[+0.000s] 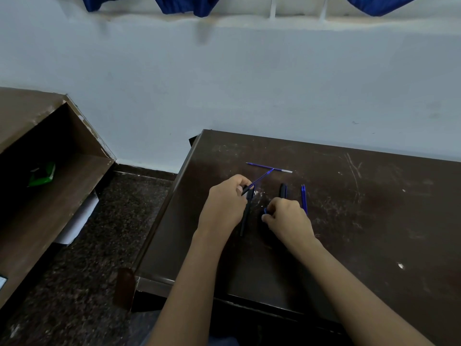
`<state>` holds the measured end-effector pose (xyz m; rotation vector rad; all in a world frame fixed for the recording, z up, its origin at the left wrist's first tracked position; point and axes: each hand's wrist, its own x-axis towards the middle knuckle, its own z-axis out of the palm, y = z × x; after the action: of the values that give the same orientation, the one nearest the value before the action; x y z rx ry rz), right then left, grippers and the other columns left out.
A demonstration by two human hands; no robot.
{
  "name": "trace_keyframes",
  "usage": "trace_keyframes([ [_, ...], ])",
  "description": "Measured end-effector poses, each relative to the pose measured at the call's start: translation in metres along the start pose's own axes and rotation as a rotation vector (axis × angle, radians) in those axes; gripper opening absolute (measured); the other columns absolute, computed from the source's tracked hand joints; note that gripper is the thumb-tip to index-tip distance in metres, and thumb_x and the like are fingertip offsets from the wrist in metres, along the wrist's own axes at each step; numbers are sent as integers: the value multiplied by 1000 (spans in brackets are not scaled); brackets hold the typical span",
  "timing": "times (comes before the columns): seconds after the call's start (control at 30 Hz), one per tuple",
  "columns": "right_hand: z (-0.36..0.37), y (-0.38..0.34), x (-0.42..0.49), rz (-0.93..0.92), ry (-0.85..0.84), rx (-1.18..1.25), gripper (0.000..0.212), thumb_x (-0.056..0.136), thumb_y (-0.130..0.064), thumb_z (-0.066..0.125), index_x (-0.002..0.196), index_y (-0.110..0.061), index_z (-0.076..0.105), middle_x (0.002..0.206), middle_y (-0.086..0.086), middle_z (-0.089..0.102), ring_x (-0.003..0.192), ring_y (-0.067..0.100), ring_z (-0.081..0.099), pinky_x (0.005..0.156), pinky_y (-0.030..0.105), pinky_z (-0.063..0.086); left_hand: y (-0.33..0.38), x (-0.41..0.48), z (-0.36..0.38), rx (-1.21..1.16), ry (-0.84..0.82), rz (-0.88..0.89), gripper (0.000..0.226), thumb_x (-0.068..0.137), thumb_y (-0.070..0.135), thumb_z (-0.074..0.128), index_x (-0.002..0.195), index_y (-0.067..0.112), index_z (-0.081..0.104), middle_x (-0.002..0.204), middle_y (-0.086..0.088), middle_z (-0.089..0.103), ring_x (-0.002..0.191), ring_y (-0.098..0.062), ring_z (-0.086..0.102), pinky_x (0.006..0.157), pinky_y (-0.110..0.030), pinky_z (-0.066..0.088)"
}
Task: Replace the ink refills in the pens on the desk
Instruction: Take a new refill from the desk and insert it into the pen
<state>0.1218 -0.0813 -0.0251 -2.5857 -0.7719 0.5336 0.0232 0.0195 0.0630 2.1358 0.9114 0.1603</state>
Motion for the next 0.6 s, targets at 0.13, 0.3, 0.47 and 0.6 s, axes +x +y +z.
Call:
trace_keyframes([
  [0.13, 1, 1, 0, 22, 18, -17, 24, 86, -32, 65, 103, -15, 60, 98, 6, 64, 89, 26, 66, 75, 44, 58, -1, 0, 0, 0, 1, -2, 32, 99, 10, 35, 113, 20, 61, 91, 2, 60, 66, -1, 47, 54, -11, 31],
  [0.3, -7, -3, -1, 32, 40, 17, 19, 86, -30, 65, 97, -14, 65, 94, 6, 67, 86, 25, 67, 75, 43, 58, 0, 0, 0, 15, -9, -25, 30, 100, 11, 35, 114, 20, 60, 93, 2, 60, 67, -1, 47, 53, -13, 30],
  [0.47, -37, -23, -9, 103, 0, 669, 15, 86, -29, 67, 84, -15, 72, 79, 1, 72, 66, 9, 63, 58, 22, 50, 0, -1, 0, 0, -10, -22, 28, 98, 12, 38, 113, 20, 59, 97, -1, 63, 79, -8, 52, 54, -14, 32],
  [0.6, -47, -42, -19, 193, -228, 1181, 10, 88, -20, 66, 90, -11, 71, 73, 0, 66, 61, 4, 55, 55, 16, 42, 1, -1, 0, -16, -76, -17, 31, 97, 10, 38, 118, 21, 58, 98, -2, 63, 81, -7, 52, 55, -14, 31],
])
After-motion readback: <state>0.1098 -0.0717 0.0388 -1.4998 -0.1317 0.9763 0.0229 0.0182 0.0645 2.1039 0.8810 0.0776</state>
